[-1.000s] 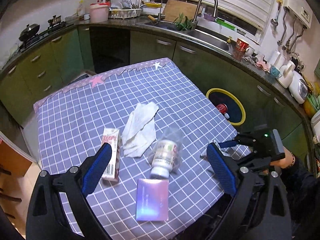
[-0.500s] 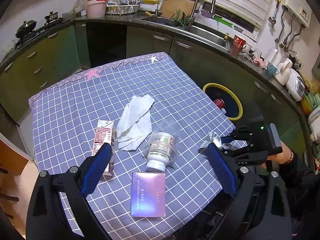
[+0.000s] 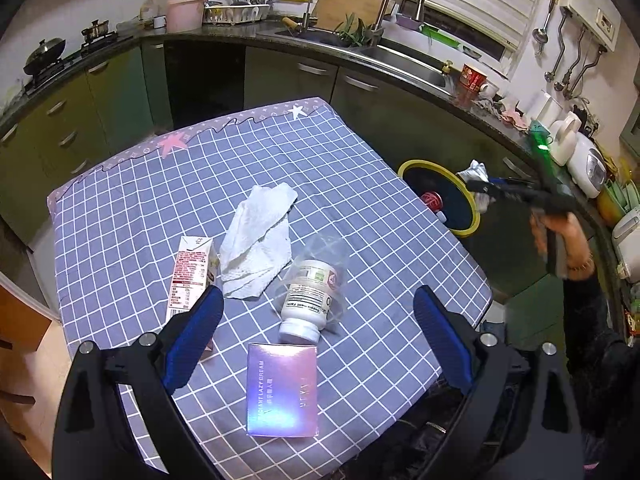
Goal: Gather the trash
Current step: 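Grasp the crumpled foil wrapper with the right tool and drop it into the bin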
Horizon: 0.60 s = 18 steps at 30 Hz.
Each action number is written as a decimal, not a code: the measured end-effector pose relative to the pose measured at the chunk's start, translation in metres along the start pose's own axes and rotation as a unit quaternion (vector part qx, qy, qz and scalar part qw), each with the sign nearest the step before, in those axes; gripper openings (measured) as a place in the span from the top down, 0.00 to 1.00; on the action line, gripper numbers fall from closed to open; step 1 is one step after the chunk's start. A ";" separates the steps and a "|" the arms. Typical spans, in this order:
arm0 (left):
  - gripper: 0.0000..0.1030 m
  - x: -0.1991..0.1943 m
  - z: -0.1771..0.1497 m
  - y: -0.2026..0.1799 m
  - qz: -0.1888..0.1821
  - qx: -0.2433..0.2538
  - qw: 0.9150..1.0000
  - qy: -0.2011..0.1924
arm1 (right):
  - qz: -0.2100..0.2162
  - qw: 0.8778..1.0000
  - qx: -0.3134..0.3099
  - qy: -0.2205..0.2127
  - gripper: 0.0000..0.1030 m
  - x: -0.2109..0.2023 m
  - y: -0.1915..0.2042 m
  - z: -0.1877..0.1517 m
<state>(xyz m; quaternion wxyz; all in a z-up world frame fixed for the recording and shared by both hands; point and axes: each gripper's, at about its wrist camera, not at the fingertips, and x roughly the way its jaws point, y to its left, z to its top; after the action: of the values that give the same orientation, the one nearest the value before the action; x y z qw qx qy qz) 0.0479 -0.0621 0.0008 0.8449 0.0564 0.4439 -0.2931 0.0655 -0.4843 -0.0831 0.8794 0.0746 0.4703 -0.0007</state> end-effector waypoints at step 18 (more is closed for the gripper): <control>0.10 0.010 -0.022 -0.012 -0.001 0.020 1.000 0.024 | -0.043 0.997 0.058 -0.017 0.33 0.024 -0.053 -0.007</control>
<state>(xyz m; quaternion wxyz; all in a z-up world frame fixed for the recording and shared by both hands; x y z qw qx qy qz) 0.0304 -0.0688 -0.0185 0.8325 0.0799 0.4582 -0.3010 0.0690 -0.5343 -0.1134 0.8804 0.1055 0.4576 -0.0666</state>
